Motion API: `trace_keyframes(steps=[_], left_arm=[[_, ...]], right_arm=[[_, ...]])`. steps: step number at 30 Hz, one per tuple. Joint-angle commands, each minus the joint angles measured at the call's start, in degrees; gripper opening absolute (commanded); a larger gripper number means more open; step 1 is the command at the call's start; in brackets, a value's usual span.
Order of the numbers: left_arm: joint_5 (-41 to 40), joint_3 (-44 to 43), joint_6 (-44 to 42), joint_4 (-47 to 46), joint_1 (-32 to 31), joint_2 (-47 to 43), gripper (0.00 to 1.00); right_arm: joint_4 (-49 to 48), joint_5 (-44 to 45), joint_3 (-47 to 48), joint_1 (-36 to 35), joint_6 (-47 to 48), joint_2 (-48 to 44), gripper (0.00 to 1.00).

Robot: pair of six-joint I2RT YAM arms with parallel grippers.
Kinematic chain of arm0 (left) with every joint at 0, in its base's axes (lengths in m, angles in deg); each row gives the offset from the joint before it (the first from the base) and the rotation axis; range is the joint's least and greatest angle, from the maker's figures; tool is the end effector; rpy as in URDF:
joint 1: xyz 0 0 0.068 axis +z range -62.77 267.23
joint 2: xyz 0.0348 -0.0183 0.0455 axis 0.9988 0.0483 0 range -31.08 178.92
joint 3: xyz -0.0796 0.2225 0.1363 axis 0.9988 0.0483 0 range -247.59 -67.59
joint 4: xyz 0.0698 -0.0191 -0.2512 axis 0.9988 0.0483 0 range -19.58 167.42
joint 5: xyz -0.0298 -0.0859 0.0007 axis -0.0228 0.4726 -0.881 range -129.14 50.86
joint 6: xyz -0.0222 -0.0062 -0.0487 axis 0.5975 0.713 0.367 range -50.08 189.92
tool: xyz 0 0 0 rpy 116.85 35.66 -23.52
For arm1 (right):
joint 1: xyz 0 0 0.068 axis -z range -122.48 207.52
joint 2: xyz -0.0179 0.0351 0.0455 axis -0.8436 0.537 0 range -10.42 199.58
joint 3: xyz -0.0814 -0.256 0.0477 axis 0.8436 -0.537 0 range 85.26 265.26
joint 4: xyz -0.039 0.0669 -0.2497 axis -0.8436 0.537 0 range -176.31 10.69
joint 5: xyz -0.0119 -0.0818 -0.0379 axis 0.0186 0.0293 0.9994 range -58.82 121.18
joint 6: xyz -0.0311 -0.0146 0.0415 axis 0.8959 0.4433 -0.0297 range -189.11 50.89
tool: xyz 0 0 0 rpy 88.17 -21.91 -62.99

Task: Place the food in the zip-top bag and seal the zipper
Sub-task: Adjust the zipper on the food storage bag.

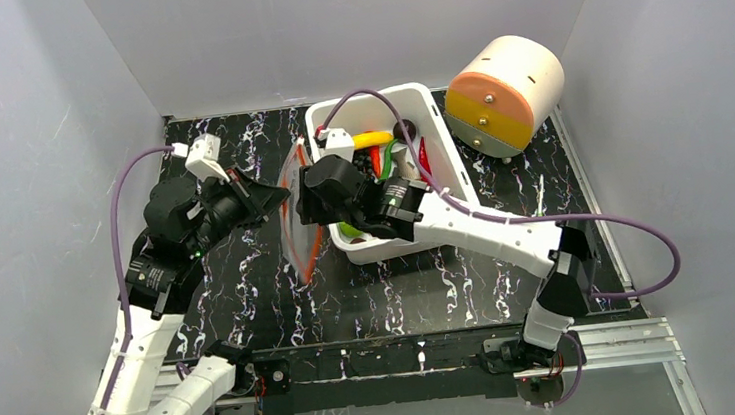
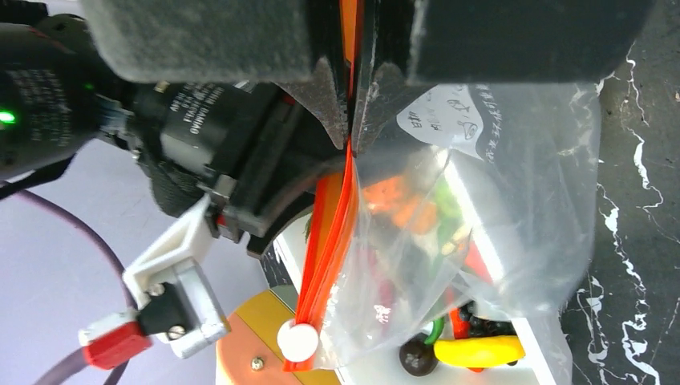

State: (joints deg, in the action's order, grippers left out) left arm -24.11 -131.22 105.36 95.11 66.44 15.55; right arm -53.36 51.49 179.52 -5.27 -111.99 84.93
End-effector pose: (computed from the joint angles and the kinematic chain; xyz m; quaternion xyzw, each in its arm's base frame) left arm 0.1488 -0.0664 0.4200 -0.0098 0.7513 -0.3943 0.5291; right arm 0.1845 0.3320 0.3716 -0.0688 0.8705 0.2739 0.4031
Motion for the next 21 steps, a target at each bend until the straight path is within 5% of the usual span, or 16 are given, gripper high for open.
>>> trace_keyframes(steps=[1,4,9,12,17,21], left_arm=[[-1.28,-1.06,0.16,1.74,-0.12,-1.89,0.0],[-6.17,-3.6,-2.7,7.04,-0.15,-1.13,0.0],[-20.28,-15.68,-9.06,25.68,-0.12,5.45,0.0],[-22.47,-19.44,-10.97,28.51,-0.12,7.64,0.0],[-16.27,-17.01,-8.54,22.07,-0.15,6.06,0.0],[-5.06,-12.86,-5.68,13.67,-0.2,3.61,0.25]], right_arm=[[1.79,7.88,3.29,-0.23,2.96,0.92,0.35],[3.54,10.94,2.88,-0.23,3.17,0.7,0.22],[7.55,18.75,-1.88,-0.21,1.27,-4.42,0.11],[5.23,18.7,-6.07,-0.22,-0.09,-8.59,0.05],[-4.34,9.27,-8.58,-0.23,-1.3,-9.92,0.0],[-7.43,6.12,-5.88,-0.32,-3.2,-7.89,0.0]])
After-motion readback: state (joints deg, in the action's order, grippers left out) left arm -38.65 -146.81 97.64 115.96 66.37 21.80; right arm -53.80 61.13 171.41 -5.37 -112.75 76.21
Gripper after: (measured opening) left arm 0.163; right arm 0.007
